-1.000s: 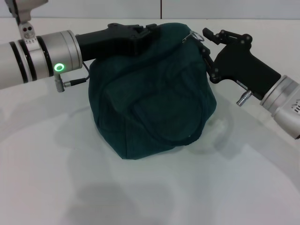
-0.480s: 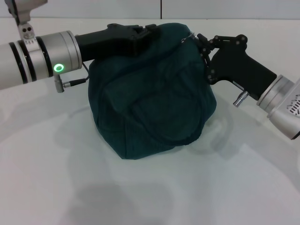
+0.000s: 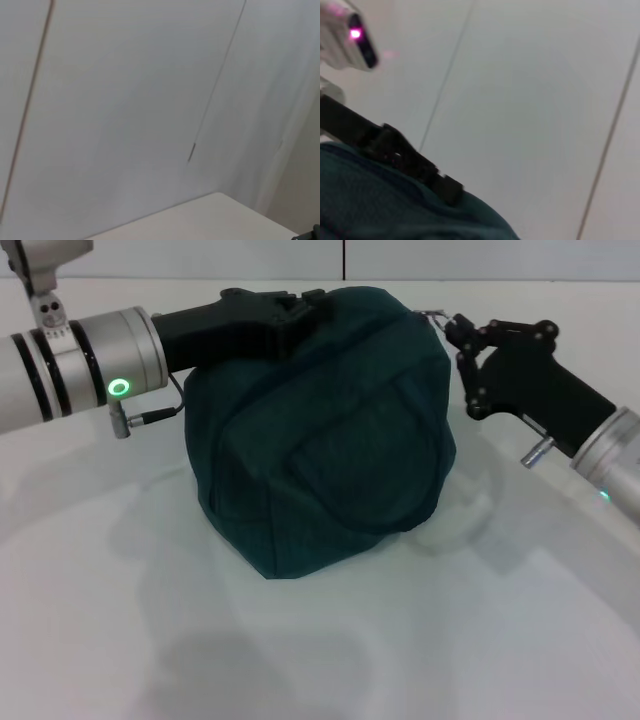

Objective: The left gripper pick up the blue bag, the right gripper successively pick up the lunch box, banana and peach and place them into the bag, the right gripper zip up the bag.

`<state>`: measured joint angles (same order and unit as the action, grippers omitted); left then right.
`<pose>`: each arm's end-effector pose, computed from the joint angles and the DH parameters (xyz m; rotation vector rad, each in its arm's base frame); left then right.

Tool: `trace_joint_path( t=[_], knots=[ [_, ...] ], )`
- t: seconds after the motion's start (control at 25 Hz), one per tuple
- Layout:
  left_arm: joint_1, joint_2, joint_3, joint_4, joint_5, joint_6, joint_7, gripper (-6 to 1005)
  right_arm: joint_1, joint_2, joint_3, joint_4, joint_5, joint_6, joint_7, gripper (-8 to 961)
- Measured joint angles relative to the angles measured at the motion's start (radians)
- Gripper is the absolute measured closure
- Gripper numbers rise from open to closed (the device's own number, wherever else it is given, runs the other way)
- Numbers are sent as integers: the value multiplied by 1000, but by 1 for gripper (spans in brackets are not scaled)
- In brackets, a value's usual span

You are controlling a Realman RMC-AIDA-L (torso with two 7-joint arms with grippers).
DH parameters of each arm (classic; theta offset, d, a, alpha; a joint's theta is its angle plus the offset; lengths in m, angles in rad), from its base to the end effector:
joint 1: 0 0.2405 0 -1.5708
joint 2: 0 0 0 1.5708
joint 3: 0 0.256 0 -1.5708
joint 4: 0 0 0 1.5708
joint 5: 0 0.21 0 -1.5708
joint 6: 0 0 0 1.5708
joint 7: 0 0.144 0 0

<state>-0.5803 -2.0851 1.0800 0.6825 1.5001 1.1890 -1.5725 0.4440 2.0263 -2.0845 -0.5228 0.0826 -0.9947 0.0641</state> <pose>-0.1979 0.3880 -0.0143 -2.4912 -0.7663 -0.9213 0.2215 0.3503 -0.0574 -2.0741 -0.0168 0.7465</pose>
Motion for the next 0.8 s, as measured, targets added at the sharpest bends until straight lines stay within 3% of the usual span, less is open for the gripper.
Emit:
trace_joint_path(
  t=[0.8],
  knots=[
    [1,2,-32,-14,0,0,-3,999,8,-6,46,140,-4,-9,124,888]
  ],
)
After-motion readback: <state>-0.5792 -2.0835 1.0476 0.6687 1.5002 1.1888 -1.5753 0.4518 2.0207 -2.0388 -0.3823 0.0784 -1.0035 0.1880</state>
